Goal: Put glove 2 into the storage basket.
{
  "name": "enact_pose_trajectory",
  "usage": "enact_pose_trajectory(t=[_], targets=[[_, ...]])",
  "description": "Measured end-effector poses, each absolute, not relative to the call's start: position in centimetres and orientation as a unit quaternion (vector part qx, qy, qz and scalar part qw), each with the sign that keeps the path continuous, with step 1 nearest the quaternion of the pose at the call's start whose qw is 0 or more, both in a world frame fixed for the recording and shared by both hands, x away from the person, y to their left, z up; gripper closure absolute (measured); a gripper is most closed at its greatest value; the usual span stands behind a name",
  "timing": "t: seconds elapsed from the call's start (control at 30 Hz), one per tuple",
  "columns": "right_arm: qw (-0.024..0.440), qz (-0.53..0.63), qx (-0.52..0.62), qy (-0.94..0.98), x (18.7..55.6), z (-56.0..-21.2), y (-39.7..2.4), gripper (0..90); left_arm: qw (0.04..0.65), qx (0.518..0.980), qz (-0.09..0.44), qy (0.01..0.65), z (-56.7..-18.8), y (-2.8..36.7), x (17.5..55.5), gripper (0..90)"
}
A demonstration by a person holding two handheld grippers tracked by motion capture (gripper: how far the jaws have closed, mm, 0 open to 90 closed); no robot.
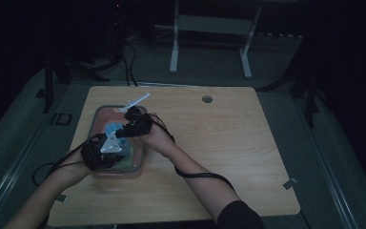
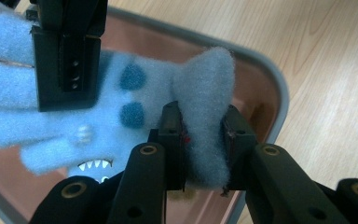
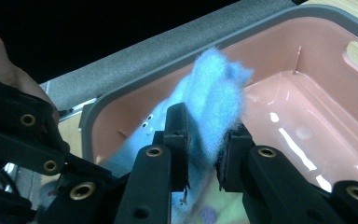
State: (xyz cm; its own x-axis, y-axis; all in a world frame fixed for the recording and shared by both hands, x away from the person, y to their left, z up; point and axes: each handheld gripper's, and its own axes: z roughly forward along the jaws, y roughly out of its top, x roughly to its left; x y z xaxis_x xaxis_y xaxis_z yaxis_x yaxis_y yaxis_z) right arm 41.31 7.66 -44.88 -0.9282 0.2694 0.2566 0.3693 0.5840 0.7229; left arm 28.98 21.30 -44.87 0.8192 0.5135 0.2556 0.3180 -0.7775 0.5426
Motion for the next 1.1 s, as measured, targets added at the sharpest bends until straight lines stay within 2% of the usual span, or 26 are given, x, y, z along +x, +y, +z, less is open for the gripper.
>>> enact_pose_trajectory(t=[0.63,0.77,0.87,1.03,1.07,1.1], targets=[[0.061,-0.367,-0.207,-0.905,43.3,-48.8,9.1,74.7,0.244,0.927,0.138,0.252,-48.9,21.9,32.2,73.8],[0.056,-0.361,-0.208,-0.907,43.4,-48.8,8.9,65.3,0.241,0.928,0.130,0.254,-49.4,21.8,32.6,72.0],[0.059,-0.371,-0.211,-0.902,43.5,-48.6,8.4,54.3,0.238,0.929,0.127,0.255,-49.5,21.6,32.7,70.3],[0.075,-0.386,-0.205,-0.896,43.2,-48.3,7.4,31.6,0.249,0.921,0.128,0.271,-48.9,21.5,32.7,55.8],[0.079,-0.387,-0.202,-0.896,43.1,-48.2,7.2,28.0,0.250,0.920,0.129,0.271,-48.7,21.5,32.6,49.7],[0.079,-0.387,-0.202,-0.896,43.1,-48.2,7.2,28.0,0.250,0.920,0.129,0.271,-48.7,21.5,32.6,47.0]])
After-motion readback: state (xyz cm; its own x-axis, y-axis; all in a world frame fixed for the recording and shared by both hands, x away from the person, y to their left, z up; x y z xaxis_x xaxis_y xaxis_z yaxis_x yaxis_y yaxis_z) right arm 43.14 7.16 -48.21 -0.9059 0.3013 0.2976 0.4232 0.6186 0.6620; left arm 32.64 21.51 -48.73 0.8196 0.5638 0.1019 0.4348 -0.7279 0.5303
